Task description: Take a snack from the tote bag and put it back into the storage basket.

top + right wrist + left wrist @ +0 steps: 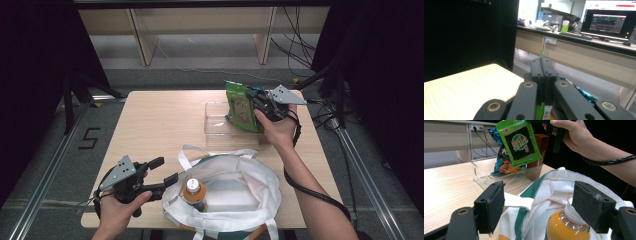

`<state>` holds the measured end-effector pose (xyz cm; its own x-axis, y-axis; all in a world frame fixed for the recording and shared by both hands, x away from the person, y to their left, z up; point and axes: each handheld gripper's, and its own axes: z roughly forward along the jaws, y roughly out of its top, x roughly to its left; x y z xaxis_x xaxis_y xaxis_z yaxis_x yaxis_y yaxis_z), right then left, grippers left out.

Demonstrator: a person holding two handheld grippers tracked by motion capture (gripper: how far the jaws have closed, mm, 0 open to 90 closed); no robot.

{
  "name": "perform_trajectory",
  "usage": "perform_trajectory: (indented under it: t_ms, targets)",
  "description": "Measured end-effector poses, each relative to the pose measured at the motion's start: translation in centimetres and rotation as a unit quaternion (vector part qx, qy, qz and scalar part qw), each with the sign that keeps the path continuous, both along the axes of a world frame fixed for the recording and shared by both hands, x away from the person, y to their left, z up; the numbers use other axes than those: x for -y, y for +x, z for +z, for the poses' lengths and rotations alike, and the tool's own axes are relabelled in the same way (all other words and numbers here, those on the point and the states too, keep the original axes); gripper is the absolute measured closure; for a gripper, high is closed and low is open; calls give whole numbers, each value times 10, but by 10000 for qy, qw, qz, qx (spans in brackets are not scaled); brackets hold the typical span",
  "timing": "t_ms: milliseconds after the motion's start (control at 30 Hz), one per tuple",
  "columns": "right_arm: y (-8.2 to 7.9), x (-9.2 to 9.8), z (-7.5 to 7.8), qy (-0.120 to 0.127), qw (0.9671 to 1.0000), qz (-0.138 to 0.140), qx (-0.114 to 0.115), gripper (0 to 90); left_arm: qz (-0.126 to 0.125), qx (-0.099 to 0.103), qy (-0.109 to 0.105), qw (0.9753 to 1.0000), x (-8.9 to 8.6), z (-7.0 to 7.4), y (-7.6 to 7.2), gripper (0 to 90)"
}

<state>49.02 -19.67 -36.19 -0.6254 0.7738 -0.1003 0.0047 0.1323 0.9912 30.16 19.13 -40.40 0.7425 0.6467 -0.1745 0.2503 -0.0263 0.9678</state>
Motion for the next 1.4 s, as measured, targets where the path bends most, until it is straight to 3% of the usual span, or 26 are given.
perform_trajectory:
  t_ms: [100,300,400,733,767,1067,1400]
  targets:
    - [0,-3,-1,-39,10000,6,12,900,-37,37,-66,10000,1,0,1,253]
    - [1,-8,-4,-456,9984,-138,313,900,-2,-5,-15,10000,0,0,0,253]
    - [1,-11,-6,-579,9978,-119,298,900,-3,-3,-21,10000,0,0,1,253]
    - [0,-15,-15,-1036,9928,-306,525,900,-39,2,15,10000,1,-1,1,253]
    - [0,-14,-16,-1051,9930,-308,448,900,-22,-15,8,10000,1,-1,1,253]
    - [2,-10,-18,-1232,9899,-494,503,900,-24,-30,3,10000,1,-1,1,253]
    - [0,-8,-22,-1364,9879,-692,262,900,-38,-39,-10,10000,1,-2,1,252]
